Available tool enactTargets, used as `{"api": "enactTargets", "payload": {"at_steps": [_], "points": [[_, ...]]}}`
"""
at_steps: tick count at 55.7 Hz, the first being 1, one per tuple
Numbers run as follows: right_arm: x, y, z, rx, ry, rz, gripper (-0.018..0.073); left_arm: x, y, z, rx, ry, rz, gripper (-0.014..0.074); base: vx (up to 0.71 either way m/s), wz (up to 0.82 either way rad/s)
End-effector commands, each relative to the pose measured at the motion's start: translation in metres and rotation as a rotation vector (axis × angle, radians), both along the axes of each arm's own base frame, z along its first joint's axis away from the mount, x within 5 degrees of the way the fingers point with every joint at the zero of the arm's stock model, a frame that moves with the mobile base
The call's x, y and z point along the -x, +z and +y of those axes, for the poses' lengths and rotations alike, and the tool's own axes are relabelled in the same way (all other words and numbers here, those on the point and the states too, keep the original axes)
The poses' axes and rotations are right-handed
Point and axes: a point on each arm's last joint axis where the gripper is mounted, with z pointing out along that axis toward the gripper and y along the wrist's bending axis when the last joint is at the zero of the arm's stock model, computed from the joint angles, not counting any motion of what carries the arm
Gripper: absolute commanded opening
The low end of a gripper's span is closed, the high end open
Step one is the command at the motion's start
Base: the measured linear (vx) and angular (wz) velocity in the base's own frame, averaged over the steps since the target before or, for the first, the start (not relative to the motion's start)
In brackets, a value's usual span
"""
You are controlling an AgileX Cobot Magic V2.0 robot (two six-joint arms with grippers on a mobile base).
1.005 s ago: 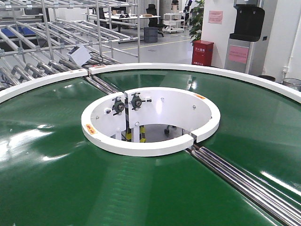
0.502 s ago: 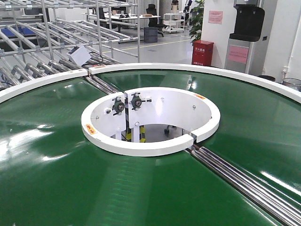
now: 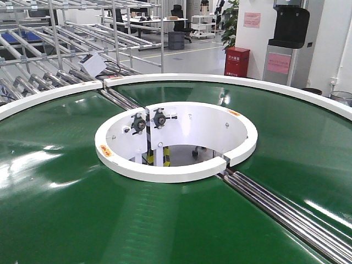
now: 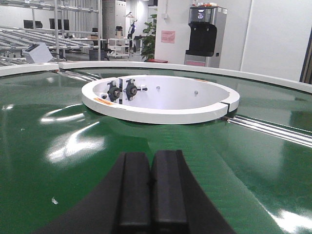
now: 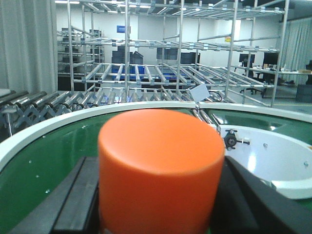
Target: Grab orange capacitor from left shelf to right conveyor
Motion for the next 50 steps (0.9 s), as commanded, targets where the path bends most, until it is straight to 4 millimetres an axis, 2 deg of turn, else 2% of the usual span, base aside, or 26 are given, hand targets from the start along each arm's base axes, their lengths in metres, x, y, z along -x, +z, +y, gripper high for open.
{"api": "enactTargets", "payload": {"at_steps": [1, 6, 16, 23, 29, 36, 43, 50], "points": [[-0.021, 0.014, 0.021, 0.015, 0.051, -0.102, -0.0008, 0.003, 0.018, 0.001, 0.037, -0.005, -0.109, -0.0006, 0.00, 0.00], [-0.047, 0.005, 0.044, 0.035, 0.095, -0.072, -0.0008, 0.003, 0.018, 0.001, 0.037, -0.005, -0.109, -0.0006, 0.00, 0.00], [-0.110, -0.027, 0.096, 0.046, 0.176, 0.011, -0.0008, 0.003, 0.018, 0.001, 0.037, -0.005, -0.109, -0.0006, 0.00, 0.00], [-0.155, -0.054, 0.116, 0.048, 0.169, 0.038, -0.0007, 0.003, 0.018, 0.001, 0.037, -0.005, -0.109, -0.0006, 0.00, 0.00], [-0.189, -0.073, 0.110, -0.004, 0.100, 0.050, -0.0007, 0.003, 0.018, 0.001, 0.037, -0.005, -0.109, -0.0006, 0.00, 0.00], [-0.220, -0.100, 0.081, -0.028, -0.028, 0.096, -0.0007, 0.003, 0.018, 0.001, 0.037, -0.005, -0.109, -0.0006, 0.00, 0.00], [-0.235, -0.120, 0.066, -0.030, -0.081, 0.127, -0.0007, 0.003, 0.018, 0.001, 0.037, -0.005, -0.109, -0.0006, 0.00, 0.00], [-0.243, -0.142, 0.065, -0.015, -0.093, 0.156, -0.0006, 0.003, 0.018, 0.001, 0.037, -0.005, -0.109, -0.0006, 0.00, 0.00]]}}
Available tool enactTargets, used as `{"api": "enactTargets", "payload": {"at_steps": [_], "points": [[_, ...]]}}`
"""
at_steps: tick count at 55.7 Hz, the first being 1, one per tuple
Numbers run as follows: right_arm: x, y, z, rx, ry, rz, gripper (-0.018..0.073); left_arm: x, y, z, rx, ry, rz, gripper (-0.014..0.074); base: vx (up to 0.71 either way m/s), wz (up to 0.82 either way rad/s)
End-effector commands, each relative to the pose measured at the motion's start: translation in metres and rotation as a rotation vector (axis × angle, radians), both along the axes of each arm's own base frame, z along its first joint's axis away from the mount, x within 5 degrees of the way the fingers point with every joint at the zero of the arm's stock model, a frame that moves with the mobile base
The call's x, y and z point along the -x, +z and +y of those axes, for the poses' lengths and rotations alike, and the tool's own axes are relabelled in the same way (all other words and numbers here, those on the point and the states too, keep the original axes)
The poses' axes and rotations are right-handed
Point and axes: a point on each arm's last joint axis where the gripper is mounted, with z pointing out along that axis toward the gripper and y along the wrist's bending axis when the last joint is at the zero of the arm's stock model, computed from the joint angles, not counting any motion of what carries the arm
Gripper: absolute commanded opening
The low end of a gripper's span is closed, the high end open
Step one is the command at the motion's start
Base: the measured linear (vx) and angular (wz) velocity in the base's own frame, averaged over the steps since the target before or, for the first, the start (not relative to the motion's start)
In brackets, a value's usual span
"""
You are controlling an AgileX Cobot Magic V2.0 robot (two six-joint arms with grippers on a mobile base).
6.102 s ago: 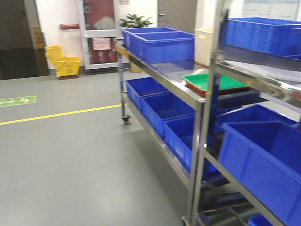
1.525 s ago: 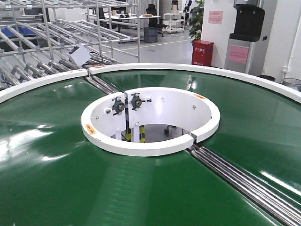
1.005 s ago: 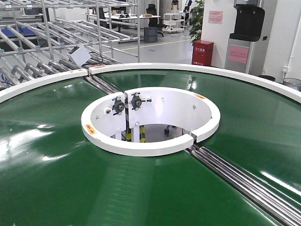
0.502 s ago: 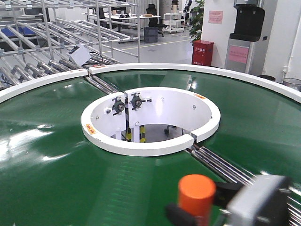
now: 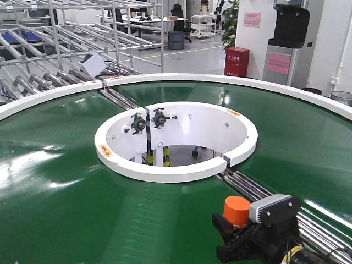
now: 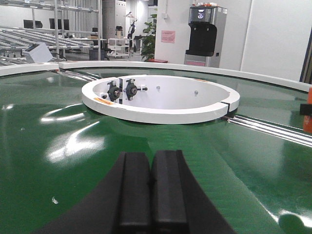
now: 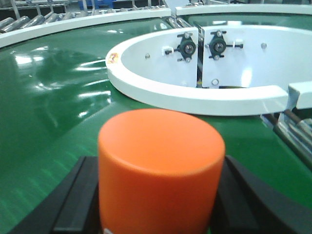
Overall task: Grab orange capacitor from left shelf to right conveyor
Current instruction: 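Lower the orange cylinder onto the green belt with the right gripper, then open the right gripper and lift it away from the cylinder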
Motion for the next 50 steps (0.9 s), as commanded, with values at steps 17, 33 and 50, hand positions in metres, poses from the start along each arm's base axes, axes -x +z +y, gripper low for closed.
{"api": "enactTargets", "payload": {"at_steps": [17, 33, 50], "points": [[-0.015, -0.030, 0.003, 0.060, 0.019, -0.068, 0.0055, 0.003, 0.018, 0.001, 0.037, -0.005, -0.109, -0.0006, 0.00, 0.00], [-0.014, -0.036, 0.005, 0.069, 0.041, -0.061, 0.0430, 0.003, 0.018, 0.001, 0.037, -0.005, -0.109, -0.0006, 0.00, 0.00], [-0.014, -0.034, 0.005, 0.058, 0.040, -0.058, 0.0678, 0.003, 0.018, 0.001, 0.037, -0.005, -0.109, -0.0006, 0.00, 0.00]]}}
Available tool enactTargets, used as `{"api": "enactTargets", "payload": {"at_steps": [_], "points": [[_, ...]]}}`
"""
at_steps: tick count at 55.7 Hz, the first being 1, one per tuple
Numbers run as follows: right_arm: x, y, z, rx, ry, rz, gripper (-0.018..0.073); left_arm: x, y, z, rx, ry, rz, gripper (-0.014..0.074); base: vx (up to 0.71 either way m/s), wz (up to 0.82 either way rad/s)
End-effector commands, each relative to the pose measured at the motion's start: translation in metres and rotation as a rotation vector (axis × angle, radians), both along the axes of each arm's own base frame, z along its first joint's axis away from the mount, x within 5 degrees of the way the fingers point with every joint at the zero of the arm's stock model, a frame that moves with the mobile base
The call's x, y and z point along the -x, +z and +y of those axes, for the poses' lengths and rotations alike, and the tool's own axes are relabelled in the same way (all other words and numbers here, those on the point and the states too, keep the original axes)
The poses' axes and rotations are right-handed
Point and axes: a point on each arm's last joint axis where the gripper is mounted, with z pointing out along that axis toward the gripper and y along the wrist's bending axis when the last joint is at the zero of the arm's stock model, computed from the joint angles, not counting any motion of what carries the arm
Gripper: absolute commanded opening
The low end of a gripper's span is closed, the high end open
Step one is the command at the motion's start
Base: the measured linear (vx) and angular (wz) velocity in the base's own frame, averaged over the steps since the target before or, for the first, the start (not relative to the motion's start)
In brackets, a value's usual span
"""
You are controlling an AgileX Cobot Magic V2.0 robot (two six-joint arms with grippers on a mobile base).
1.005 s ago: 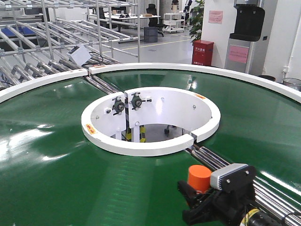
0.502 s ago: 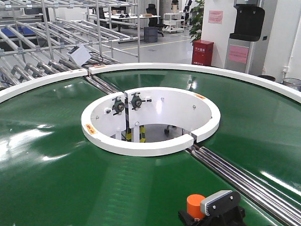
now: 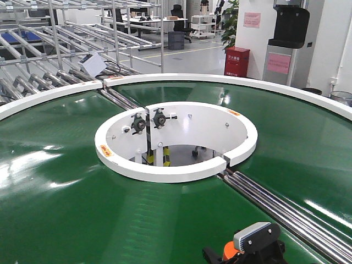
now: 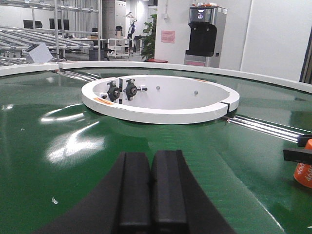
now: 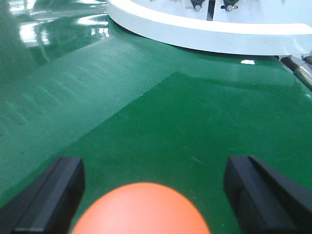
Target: Grab orange capacitor from left shelf to right conveyor
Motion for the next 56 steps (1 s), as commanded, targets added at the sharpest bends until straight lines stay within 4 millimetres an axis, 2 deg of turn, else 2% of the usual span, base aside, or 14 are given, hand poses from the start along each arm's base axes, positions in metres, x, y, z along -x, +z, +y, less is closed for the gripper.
{"api": "enactTargets", "payload": {"at_steps": [1, 5, 11, 16, 23, 28, 29, 32, 37, 38, 40, 48, 56], "points": [[-0.006, 0.028, 0.002, -0.063, 0.007, -0.142, 0.0678, 0.003, 0.018, 0.001, 0.037, -0.005, -0.109, -0.0006, 0.00, 0.00], [-0.005, 0.034, 0.002, -0.065, 0.017, -0.161, 0.0673, 0.003, 0.018, 0.001, 0.037, -0.005, -0.109, -0.0006, 0.00, 0.00], [-0.002, 0.055, 0.002, -0.072, 0.026, -0.215, 0.0660, 0.003, 0.018, 0.001, 0.037, -0.005, -0.109, -0.0006, 0.00, 0.00], [0.004, 0.079, 0.000, -0.071, 0.021, -0.257, 0.0648, 0.003, 0.018, 0.001, 0.037, -0.005, -0.109, -0.0006, 0.00, 0.00], [0.022, 0.123, -0.007, -0.071, 0.005, -0.271, 0.0588, 0.003, 0.018, 0.001, 0.037, -0.005, -0.109, -0.0006, 0.00, 0.00], [0.046, 0.156, -0.014, -0.038, 0.000, -0.241, 0.0455, 0.003, 0.018, 0.001, 0.037, -0.005, -0.109, -0.0006, 0.00, 0.00], [0.054, 0.166, -0.017, -0.037, -0.004, -0.243, 0.0414, 0.003, 0.018, 0.001, 0.037, -0.005, -0.109, -0.0006, 0.00, 0.00], [0.070, 0.178, -0.024, -0.005, -0.027, -0.198, 0.0288, 0.003, 0.018, 0.001, 0.037, -0.005, -0.109, -0.0006, 0.00, 0.00], [0.107, 0.204, -0.045, -0.012, -0.145, -0.143, 0.0021, 0.003, 0.018, 0.001, 0.037, -0.005, -0.109, -0.0006, 0.00, 0.00], [0.111, 0.205, -0.050, -0.009, -0.177, -0.124, -0.0014, 0.003, 0.018, 0.001, 0.037, -0.005, -0.109, -0.0006, 0.00, 0.00], [0.126, 0.214, -0.058, -0.036, -0.232, -0.122, -0.0014, 0.003, 0.018, 0.001, 0.037, -0.005, -0.109, -0.0006, 0.00, 0.00], [0.182, 0.214, -0.081, -0.051, -0.292, -0.210, -0.0008, 0.003, 0.018, 0.001, 0.037, -0.005, -0.109, -0.0006, 0.00, 0.00], [0.226, 0.192, -0.093, -0.094, -0.293, -0.308, -0.0008, 0.003, 0.018, 0.001, 0.037, -0.005, -0.109, -0.0006, 0.00, 0.00]]}}
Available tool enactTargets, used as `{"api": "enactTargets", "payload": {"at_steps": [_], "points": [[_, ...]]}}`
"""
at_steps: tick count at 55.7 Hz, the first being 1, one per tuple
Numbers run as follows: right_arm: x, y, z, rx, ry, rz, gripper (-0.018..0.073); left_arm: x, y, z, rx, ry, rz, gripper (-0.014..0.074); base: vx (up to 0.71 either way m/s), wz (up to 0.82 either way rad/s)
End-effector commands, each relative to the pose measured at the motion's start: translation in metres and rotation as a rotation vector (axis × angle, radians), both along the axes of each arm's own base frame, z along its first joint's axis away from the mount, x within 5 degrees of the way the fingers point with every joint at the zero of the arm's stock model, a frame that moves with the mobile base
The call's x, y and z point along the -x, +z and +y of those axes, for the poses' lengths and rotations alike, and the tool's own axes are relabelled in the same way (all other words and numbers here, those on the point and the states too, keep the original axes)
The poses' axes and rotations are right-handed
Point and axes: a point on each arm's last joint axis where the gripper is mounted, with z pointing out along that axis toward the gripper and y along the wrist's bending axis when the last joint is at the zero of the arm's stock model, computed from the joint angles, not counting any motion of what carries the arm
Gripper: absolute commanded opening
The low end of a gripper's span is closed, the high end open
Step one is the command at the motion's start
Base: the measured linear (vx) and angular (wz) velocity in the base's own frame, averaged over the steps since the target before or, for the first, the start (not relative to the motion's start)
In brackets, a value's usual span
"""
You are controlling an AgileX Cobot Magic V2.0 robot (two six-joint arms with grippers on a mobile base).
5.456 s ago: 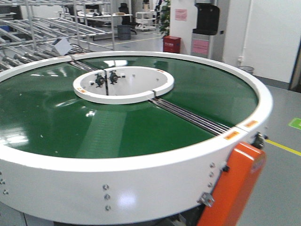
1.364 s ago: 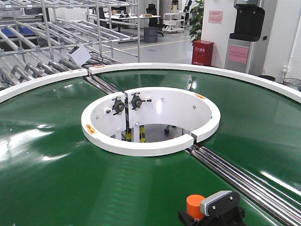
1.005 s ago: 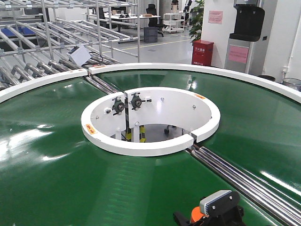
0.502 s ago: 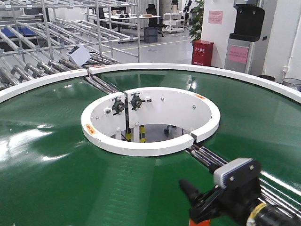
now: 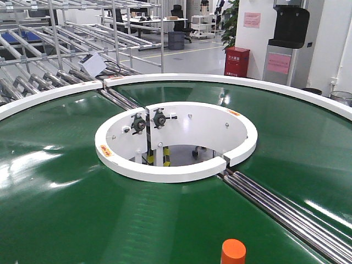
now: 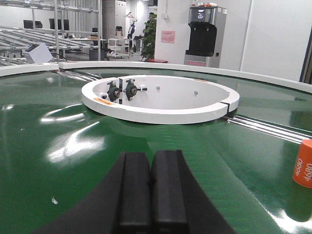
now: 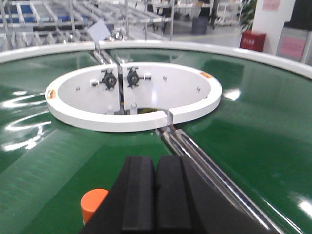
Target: Grab orange capacitor from left shelf to right conveyor
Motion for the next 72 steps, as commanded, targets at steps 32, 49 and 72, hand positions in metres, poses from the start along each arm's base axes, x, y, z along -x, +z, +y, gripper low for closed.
{"api": "enactTargets", "payload": {"at_steps": [32, 49, 72], "points": [[0.072, -0.012, -0.018, -0.101, 0.026, -0.349, -0.0008, 0.003, 0.018, 0.001, 0.037, -0.005, -0.109, -0.0006, 0.00, 0.00], [0.051, -0.069, -0.006, 0.031, 0.086, -0.125, -0.0008, 0.003, 0.018, 0.001, 0.037, -0.005, -0.109, -0.0006, 0.00, 0.00], [0.045, -0.121, -0.019, -0.132, -0.172, -0.010, -0.0008, 0.003, 0.018, 0.001, 0.037, -0.005, -0.109, -0.0006, 0.00, 0.00]]}}
